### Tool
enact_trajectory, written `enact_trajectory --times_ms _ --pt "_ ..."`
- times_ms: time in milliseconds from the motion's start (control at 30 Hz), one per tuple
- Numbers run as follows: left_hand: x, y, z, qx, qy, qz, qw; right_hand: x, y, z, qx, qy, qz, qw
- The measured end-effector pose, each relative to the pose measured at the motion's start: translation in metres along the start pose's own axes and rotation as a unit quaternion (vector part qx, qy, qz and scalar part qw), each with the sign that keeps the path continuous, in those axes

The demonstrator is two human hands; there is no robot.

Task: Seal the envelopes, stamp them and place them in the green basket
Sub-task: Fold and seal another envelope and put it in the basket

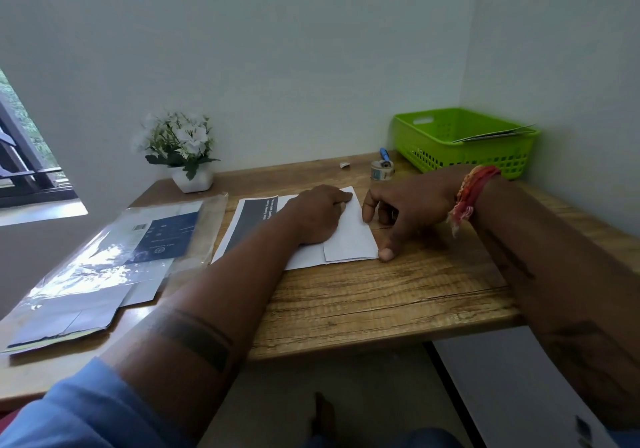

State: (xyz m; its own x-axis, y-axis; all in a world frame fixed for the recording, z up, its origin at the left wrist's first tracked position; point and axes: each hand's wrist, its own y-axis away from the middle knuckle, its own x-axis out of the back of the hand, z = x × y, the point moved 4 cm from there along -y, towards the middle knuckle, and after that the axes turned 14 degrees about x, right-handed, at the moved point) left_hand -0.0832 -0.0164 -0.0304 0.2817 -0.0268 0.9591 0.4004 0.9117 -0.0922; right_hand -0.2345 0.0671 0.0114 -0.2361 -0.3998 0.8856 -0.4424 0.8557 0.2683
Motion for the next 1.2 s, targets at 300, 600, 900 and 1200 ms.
enact_trajectory --times_ms 300,600,900,1200 --pt "0.001 0.001 0.001 0.007 0.007 -0.004 1.0 0.003 -0.004 0.015 0.037 0.027 0.225 0.973" --pt "0.003 0.004 0.003 -0.005 -0.004 -0.01 1.0 -0.001 -0.019 0.009 0.015 0.157 0.229 0.961" --pt "0.004 0.006 0.003 0.009 -0.011 -0.014 1.0 0.003 -0.042 0.011 -0.039 0.184 0.22 0.957" --pt "0.005 0.009 0.003 0.011 -0.02 -0.006 1.0 0.018 -0.064 0.025 -0.036 0.123 0.262 0.956"
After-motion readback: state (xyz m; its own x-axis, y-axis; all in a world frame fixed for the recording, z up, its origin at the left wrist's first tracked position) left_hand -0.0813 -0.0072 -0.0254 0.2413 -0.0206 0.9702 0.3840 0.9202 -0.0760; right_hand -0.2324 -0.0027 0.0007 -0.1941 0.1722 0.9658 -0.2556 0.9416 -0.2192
